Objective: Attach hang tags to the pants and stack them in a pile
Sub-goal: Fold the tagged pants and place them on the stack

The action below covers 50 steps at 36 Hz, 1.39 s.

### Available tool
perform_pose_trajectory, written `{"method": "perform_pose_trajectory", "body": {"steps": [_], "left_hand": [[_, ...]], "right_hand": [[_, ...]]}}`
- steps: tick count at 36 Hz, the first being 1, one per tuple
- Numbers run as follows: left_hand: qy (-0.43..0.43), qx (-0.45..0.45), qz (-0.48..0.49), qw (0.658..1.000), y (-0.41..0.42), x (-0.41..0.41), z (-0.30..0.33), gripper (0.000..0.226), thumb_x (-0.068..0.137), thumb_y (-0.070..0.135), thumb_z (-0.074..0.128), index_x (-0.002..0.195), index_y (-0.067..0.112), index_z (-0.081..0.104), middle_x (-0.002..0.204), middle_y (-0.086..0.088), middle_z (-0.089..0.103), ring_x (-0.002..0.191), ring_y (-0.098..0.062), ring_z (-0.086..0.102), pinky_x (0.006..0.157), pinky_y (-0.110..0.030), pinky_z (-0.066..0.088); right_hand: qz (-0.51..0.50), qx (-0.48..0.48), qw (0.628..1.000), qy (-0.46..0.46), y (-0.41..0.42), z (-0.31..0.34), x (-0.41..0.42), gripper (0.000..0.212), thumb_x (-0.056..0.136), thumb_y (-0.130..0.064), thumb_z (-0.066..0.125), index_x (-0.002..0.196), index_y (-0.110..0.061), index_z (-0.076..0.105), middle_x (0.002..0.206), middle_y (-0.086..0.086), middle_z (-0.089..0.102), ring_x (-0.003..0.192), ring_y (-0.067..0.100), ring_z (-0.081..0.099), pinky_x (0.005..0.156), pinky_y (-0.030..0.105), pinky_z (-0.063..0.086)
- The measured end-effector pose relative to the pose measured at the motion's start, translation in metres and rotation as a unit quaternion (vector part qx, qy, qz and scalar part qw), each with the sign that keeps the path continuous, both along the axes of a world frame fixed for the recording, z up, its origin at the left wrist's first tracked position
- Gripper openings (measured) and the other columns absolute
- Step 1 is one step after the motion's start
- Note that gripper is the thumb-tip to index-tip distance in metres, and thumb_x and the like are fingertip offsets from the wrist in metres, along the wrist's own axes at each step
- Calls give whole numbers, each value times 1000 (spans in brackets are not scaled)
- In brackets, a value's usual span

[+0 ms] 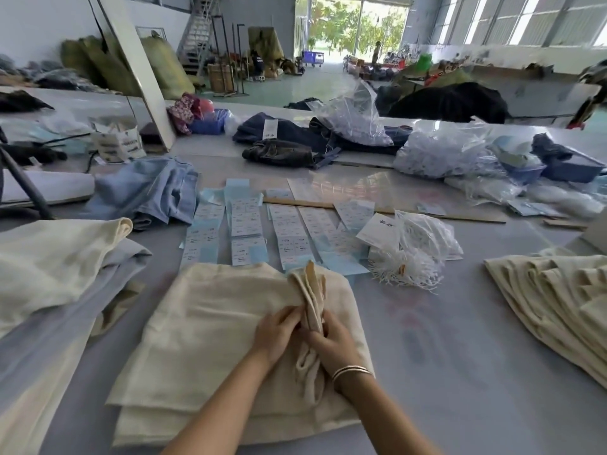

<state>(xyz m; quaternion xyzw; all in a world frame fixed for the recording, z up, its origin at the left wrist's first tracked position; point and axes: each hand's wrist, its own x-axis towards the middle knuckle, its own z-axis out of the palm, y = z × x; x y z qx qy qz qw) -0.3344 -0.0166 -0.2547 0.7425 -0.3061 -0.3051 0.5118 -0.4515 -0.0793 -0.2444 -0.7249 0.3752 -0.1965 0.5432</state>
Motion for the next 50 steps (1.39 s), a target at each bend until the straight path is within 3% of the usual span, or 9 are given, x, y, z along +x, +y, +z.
{"method": "perform_pose_trajectory", "body": {"steps": [3,5,9,13,19,31,38,45,50], "left_hand": [[69,-48,4,996,-4,-11,3,63,71,65,48,111,21,69,110,-1,71,111,-21,62,105,-45,39],[121,-81,28,989,-7,-23,4,74,63,69,54,113,17,66,110,-6,70,111,-25,62,106,-49,39],[135,-74,23,988,-9,-35,2,64,62,72,58,102,22,63,101,0,72,102,-20,65,101,-46,43],[206,-87,-7,975,-6,-30,1,23,91,30,63,110,17,63,111,-11,70,104,-21,66,98,-36,49],[208,-94,-30,973,-4,-28,0,28,91,22,63,117,12,62,110,-10,71,106,-25,66,96,-37,50],[221,-101,-10,970,-1,-24,-7,34,81,30,72,109,11,67,103,-13,72,102,-32,67,93,-47,52],[294,-128,39,946,6,-20,-11,17,91,9,59,106,6,68,97,-15,73,85,-25,71,67,-30,56],[342,-165,23,925,14,-21,-11,36,77,19,68,109,3,66,103,-20,71,90,-30,71,65,-31,56],[341,-169,25,924,13,-22,-10,36,79,18,67,111,3,65,105,-21,70,94,-32,70,68,-32,57]], "right_hand": [[4,66,995,-73,-6,0,-7,28,77,-15,71,102,-15,61,80,-1,72,78,9,68,67,20,51],[-14,100,988,-117,-11,-2,-12,19,87,-13,66,105,-10,61,89,4,73,86,14,68,76,26,54],[-49,160,970,-174,-14,-5,-14,19,97,-25,51,102,-18,68,108,12,69,108,26,62,99,39,45],[-53,147,973,-170,-10,-7,-11,27,99,-23,47,94,-30,72,101,-1,72,100,12,64,94,31,45],[-52,192,959,-204,-14,-9,-13,27,97,-17,46,116,-11,65,112,14,68,111,29,61,98,38,47],[36,152,966,-207,-16,-10,-20,50,73,-15,52,122,-17,60,111,10,69,108,25,63,91,36,50],[12,308,887,-345,-19,-5,-26,47,61,-3,47,103,-7,69,90,20,66,83,29,63,73,35,53],[17,413,826,-384,-21,-2,-36,51,74,-3,33,119,2,55,102,27,62,91,36,62,78,44,54],[-1,421,824,-379,-22,0,-36,50,73,-5,35,120,1,52,100,25,64,88,34,64,75,43,56]]}}
